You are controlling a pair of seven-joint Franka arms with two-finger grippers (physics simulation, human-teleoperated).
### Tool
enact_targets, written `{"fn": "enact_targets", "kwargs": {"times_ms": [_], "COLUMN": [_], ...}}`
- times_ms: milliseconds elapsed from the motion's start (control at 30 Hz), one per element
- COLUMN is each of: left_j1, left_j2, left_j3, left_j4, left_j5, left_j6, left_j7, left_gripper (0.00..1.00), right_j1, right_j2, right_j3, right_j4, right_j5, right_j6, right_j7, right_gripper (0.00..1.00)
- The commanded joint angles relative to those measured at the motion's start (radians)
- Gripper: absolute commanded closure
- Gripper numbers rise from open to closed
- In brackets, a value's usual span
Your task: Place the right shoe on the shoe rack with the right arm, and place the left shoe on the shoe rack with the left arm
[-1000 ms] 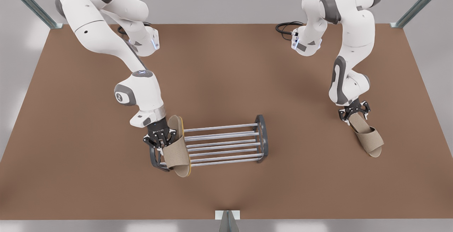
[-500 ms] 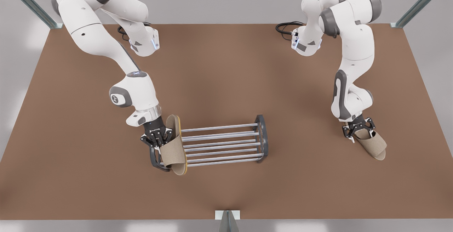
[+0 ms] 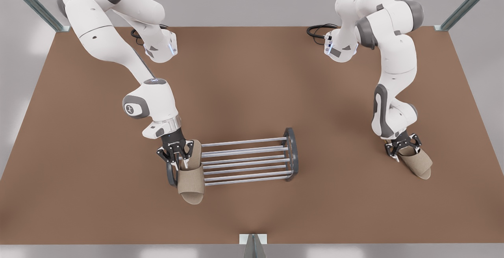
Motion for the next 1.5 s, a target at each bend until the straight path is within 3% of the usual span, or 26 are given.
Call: {"fn": "enact_targets", "kwargs": {"times_ms": [0,67,267,433,600,700,833,900,933,967,1067,1100,1133,1167,1200,1233,1367,1467], "left_j1": [0.002,0.003,0.002,-0.008,-0.025,-0.025,-0.045,-0.107,-0.166,-0.218,-0.35,-0.405,-0.454,-0.483,-0.531,-0.567,-0.722,-0.874], "left_j2": [0.003,0.003,0.003,0.0,-0.003,-0.003,-0.009,-0.034,-0.047,-0.084,-0.198,-0.228,-0.285,-0.339,-0.386,-0.423,-0.512,-0.508], "left_j3": [0.0,0.0,0.0,0.003,0.003,0.003,0.008,0.055,0.097,0.112,0.137,0.135,0.137,0.132,0.135,0.138,0.14,0.137], "left_j4": [0.004,0.004,0.004,0.009,0.023,0.036,0.049,0.052,0.058,0.059,0.107,0.132,0.144,0.144,0.144,0.145,0.147,0.225], "left_j5": [-0.002,-0.002,-0.002,0.0,0.003,0.008,0.009,0.009,0.009,0.008,0.0,-0.003,-0.003,-0.003,-0.006,-0.017,-0.064,-0.14], "left_j6": [-0.001,-0.001,-0.001,0.005,0.007,0.008,0.011,0.036,0.08,0.116,0.221,0.269,0.3,0.307,0.33,0.337,0.372,0.372], "left_j7": [-1.096,-1.096,-1.099,-1.097,-1.094,-1.09,-1.077,-1.077,-1.08,-1.08,-1.08,-1.08,-1.08,-1.08,-1.08,-1.08,-1.08,-1.079], "left_gripper": [0.0,0.0,0.29,0.46,0.57,0.67,0.79,0.79,0.79,0.79,0.79,0.79,0.79,0.79,0.79,0.79,0.79,0.79], "right_j1": [-0.003,-0.007,-0.101,-0.139,-0.141,-0.214,-0.237,-0.126,-0.09,-0.087,-0.095,0.13,0.419,0.525,0.478,0.474,0.382,0.422], "right_j2": [0.001,-0.003,-0.008,-0.011,-0.011,-0.01,-0.031,-0.031,-0.065,-0.151,-0.157,-0.161,-0.218,-0.234,-0.386,-0.512,-0.381,-0.358], "right_j3": [-0.002,0.004,0.15,0.211,0.231,0.323,0.449,0.464,0.449,0.375,0.362,0.068,-0.42,-0.648,-0.656,-0.656,-0.651,-0.648], "right_j4": [-0.003,-0.026,-0.025,-0.023,0.001,0.004,0.092,0.344,0.484,0.53,0.53,0.541,0.549,0.531,0.314,0.146,0.328,0.343], "right_j5": [0.017,0.017,0.022,0.025,0.028,0.029,0.302,0.704,0.874,0.993,1.005,1.093,1.324,1.386,1.349,1.347,1.366,1.252], "right_j6": [0.037,0.038,0.028,0.026,0.026,0.026,-0.084,-0.47,-0.716,-0.972,-1.081,-1.132,-1.167,-1.291,-1.332,-1.256,-1.341,-1.354], "right_j7": [0.028,0.031,0.031,0.031,0.03,0.031,-0.005,-0.287,-0.47,-0.627,-0.667,-0.729,-0.915,-1.044,-1.061,-1.061,-1.064,-1.061], "right_gripper": [0.0,0.0,0.0,0.0,0.0,0.0,0.0,0.0,0.0,0.0,0.0,0.0,0.0,0.0,0.0,0.0,0.0,0.0]}}
